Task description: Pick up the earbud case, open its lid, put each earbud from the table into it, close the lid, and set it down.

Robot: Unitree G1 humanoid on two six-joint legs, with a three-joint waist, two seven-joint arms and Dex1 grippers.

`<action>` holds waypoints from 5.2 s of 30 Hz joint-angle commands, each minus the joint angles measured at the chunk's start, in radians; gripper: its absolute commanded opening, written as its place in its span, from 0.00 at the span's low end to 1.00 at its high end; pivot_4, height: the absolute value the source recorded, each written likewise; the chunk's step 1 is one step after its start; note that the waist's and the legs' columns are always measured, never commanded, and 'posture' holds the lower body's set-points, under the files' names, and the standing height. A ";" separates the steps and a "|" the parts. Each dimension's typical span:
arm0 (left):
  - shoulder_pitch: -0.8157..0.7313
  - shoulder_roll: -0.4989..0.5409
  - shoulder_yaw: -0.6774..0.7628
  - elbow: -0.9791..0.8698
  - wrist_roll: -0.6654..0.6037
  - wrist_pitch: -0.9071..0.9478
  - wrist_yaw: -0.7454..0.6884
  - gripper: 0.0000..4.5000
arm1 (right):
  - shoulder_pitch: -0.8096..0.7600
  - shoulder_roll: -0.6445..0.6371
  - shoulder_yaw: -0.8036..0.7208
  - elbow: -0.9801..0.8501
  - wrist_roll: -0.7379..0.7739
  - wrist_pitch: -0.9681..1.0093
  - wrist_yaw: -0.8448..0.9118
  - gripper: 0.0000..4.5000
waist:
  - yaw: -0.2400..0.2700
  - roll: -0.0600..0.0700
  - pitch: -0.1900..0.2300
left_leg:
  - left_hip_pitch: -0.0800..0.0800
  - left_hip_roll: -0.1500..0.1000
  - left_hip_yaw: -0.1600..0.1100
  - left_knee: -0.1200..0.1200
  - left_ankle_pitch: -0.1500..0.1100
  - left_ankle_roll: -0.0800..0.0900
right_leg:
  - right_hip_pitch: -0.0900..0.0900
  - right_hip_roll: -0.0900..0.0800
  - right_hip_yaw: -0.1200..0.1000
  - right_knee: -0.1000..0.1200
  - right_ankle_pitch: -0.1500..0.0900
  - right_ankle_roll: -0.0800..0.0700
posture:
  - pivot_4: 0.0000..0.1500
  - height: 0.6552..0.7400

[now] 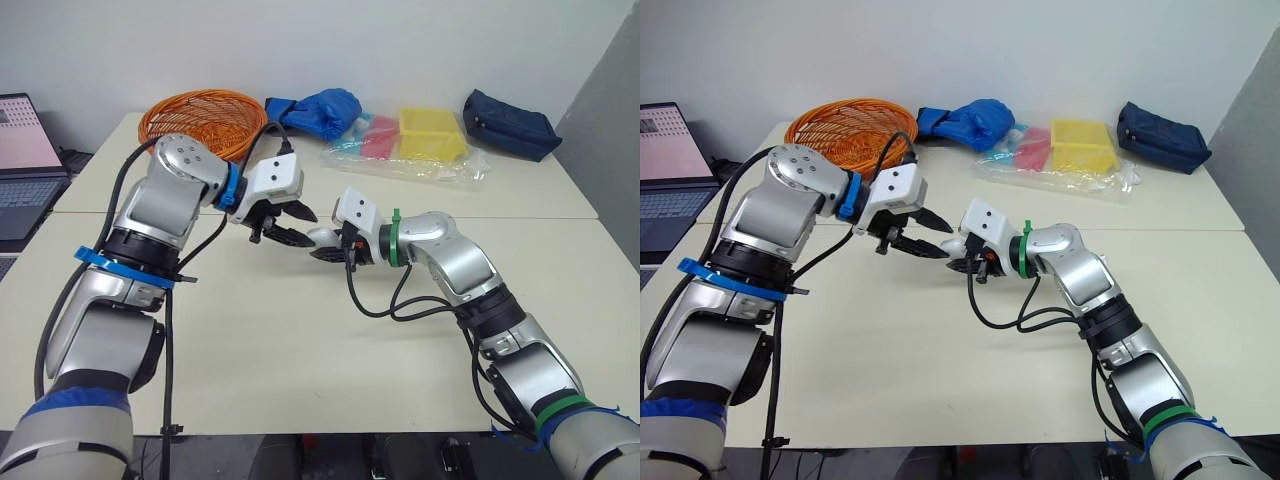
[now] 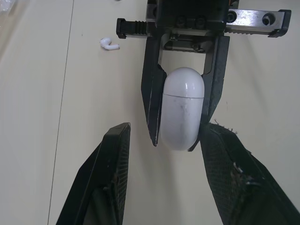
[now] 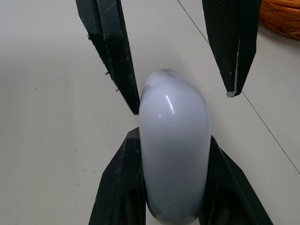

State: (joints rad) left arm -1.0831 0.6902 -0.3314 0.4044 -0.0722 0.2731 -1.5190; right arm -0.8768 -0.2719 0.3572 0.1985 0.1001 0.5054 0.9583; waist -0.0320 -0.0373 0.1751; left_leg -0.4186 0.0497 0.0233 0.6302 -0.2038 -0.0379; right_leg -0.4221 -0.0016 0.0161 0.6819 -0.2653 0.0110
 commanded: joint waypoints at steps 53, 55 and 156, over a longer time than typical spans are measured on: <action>-0.014 -0.003 0.021 -0.014 0.016 -0.038 -0.022 0.69 | -0.017 -0.008 0.000 -0.032 -0.001 -0.038 0.012 0.19 | 0.000 0.000 0.000 | 0.000 0.000 0.000 0.000 0.000 0.000 | 0.000 0.000 0.000 0.001 0.000 -0.001 | 1.00 1.00; -0.014 -0.006 0.021 -0.012 0.017 -0.038 -0.021 0.69 | -0.017 -0.007 -0.001 -0.034 0.001 -0.036 0.011 0.19 | 0.000 0.000 0.000 | 0.000 0.000 0.000 0.000 0.000 0.000 | 0.000 0.000 0.000 0.001 0.000 -0.001 | 1.00 1.00; 0.671 -0.364 0.524 -0.470 -0.430 -0.141 0.754 0.16 | 0.228 -0.125 -0.419 -0.151 0.194 0.165 -0.423 0.99 | 0.003 0.000 0.000 | 0.001 0.000 -0.004 0.010 0.000 0.000 | 0.008 -0.001 0.002 -0.001 0.002 0.004 | 1.00 1.00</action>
State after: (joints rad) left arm -0.4151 0.3342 0.1710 -0.0196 -0.4957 0.1592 -0.7939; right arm -0.6587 -0.4199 -0.0616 0.0593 0.3272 0.7224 0.6060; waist -0.0290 -0.0372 0.1751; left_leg -0.4171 0.0498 0.0194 0.6395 -0.2038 -0.0376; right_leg -0.4145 -0.0029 0.0180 0.6811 -0.2632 0.0152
